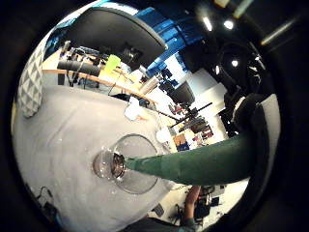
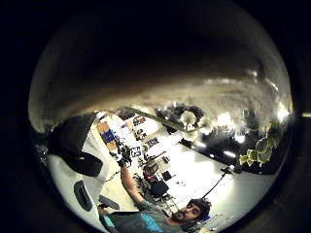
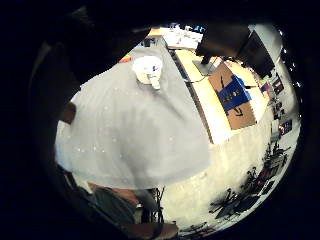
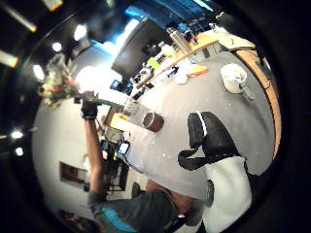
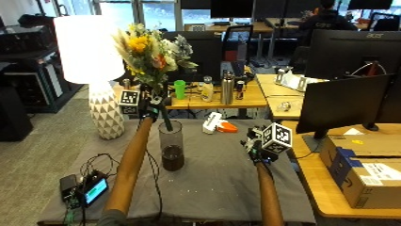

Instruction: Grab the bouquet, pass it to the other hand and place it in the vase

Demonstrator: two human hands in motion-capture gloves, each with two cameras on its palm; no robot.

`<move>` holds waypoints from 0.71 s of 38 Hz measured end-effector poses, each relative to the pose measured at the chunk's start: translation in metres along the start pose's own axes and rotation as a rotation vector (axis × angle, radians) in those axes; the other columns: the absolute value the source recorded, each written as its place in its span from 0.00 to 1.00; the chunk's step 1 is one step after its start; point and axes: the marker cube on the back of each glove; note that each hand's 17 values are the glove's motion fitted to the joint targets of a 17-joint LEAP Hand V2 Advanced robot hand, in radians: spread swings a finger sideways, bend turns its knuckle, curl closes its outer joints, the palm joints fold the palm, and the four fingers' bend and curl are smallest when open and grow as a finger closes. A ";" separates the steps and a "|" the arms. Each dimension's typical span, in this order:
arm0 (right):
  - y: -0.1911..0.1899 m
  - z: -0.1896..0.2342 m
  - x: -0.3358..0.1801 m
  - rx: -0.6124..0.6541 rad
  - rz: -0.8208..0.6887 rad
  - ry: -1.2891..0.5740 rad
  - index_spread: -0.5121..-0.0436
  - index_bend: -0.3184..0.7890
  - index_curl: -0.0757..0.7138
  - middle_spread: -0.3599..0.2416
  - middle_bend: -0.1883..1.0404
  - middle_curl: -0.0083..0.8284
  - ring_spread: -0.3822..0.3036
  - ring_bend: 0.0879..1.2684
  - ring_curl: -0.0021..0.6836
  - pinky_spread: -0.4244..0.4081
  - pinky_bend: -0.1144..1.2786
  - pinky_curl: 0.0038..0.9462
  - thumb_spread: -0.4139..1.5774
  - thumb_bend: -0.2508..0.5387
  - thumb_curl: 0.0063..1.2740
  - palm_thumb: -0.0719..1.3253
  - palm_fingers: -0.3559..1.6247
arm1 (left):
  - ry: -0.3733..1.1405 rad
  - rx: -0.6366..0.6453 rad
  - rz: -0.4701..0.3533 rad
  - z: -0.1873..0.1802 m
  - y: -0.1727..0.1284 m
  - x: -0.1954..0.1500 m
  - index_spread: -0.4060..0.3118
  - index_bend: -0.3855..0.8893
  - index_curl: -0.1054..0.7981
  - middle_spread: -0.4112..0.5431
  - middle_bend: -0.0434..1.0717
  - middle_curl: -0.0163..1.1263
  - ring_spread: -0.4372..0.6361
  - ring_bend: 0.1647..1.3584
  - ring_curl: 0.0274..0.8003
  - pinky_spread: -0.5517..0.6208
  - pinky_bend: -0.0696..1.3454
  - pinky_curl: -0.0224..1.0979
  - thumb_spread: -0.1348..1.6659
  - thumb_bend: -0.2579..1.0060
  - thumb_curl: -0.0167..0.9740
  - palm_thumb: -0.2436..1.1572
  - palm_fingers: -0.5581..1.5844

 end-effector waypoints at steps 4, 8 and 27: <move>0.001 -0.002 0.007 -0.002 0.021 -0.008 0.40 0.46 0.64 0.67 0.29 0.44 0.89 0.07 0.38 0.98 0.47 0.37 0.75 0.29 0.40 0.64 0.35 | 0.074 -0.034 -0.157 0.013 0.007 -0.009 0.20 0.43 0.66 0.09 0.49 0.55 0.09 0.51 0.58 0.16 0.40 0.41 0.75 0.19 0.27 0.59 0.79; 0.003 -0.003 0.009 0.004 0.026 -0.018 0.40 0.46 0.64 0.68 0.28 0.42 0.89 0.08 0.37 0.98 0.47 0.37 0.75 0.29 0.39 0.64 0.34 | 0.120 -0.087 -0.183 0.025 0.013 -0.024 0.24 0.40 0.64 0.12 0.40 0.53 0.11 0.47 0.57 0.24 0.35 0.40 0.73 0.19 0.27 0.60 0.69; 0.005 0.003 -0.017 0.005 -0.013 -0.046 0.39 0.47 0.65 0.70 0.27 0.36 0.91 0.08 0.36 0.97 0.45 0.37 0.75 0.29 0.37 0.65 0.33 | 0.020 -0.116 -0.138 -0.041 0.048 -0.031 0.64 0.34 0.37 0.66 0.20 0.37 0.65 0.48 0.45 0.80 0.53 0.39 0.56 0.17 0.30 0.55 0.25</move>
